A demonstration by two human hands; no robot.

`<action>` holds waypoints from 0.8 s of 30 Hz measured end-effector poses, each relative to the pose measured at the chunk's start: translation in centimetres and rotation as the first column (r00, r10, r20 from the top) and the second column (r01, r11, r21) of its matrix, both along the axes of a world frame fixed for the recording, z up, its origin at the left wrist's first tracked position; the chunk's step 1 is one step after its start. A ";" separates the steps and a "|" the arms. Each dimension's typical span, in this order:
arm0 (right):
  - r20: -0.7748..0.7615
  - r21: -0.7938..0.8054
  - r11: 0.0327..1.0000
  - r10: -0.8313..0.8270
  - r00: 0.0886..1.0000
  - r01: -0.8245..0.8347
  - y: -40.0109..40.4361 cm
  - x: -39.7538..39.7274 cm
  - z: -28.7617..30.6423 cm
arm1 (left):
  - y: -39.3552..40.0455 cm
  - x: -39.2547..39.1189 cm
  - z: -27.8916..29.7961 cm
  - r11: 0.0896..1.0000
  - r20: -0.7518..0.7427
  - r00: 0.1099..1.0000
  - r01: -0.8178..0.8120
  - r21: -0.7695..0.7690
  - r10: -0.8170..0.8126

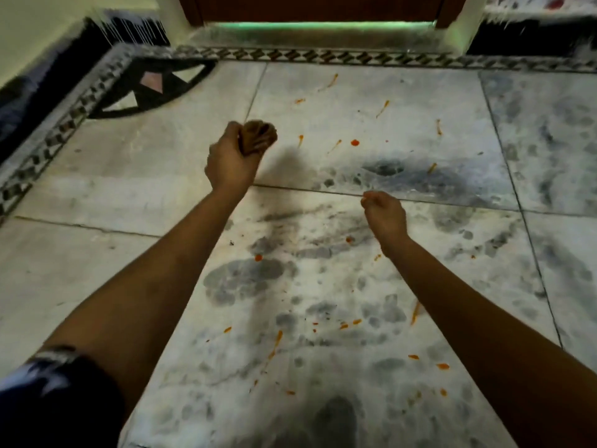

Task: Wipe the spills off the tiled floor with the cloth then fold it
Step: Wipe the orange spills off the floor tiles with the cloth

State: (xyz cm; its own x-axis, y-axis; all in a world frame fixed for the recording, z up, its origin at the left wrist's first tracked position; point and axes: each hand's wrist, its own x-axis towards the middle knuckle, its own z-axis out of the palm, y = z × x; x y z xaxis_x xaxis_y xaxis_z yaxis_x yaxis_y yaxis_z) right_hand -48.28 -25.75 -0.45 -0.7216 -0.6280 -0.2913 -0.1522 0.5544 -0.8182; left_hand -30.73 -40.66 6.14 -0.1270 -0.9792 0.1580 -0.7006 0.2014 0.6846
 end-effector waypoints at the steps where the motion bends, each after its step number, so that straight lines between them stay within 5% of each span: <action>1: -0.089 0.000 1.000 0.028 0.996 -0.028 -0.1 -0.3 -0.3 | -0.9 -0.5 0.0 0.997 0.067 0.997 -0.038 -0.072 0.043; 4: -0.252 0.032 0.993 0.114 0.961 -0.110 -1.5 -1.5 -2.2 | -2.8 -2.1 -3.2 0.991 0.211 0.977 -0.004 -0.134 0.032; 8: -0.475 0.115 0.967 0.253 0.843 -0.226 -3.0 -2.6 -4.1 | -1.3 -1.9 -8.4 0.958 0.334 0.900 0.285 0.032 -0.279; 10: -0.543 0.225 0.941 0.336 0.770 -0.252 -3.9 -3.3 -4.6 | -0.3 -1.4 -9.7 0.945 0.382 0.872 0.325 0.019 -0.308; 15: -0.607 0.357 0.920 0.361 0.708 -0.163 -6.9 -5.0 -5.5 | -3.2 -2.5 -9.3 0.989 0.336 0.935 0.138 -0.044 -0.116; 19: -0.615 0.342 0.928 0.342 0.711 -0.150 -7.9 -4.8 -7.7 | -6.0 -4.2 -12.1 0.939 0.613 0.727 0.335 0.076 -0.309; 24: -0.670 0.364 0.926 0.336 0.662 -0.101 -8.1 -4.8 -8.6 | -7.2 -4.5 -13.1 0.947 0.639 0.714 0.312 0.078 -0.288</action>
State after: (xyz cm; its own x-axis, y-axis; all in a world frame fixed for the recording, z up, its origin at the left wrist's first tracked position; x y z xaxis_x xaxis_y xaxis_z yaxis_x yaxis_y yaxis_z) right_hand -53.04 -33.81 -9.06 -0.6306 -0.7732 0.0665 -0.7645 0.6041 -0.2252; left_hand -35.24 -47.82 -6.95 -0.4954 -0.8679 -0.0366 -0.8664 0.4906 0.0925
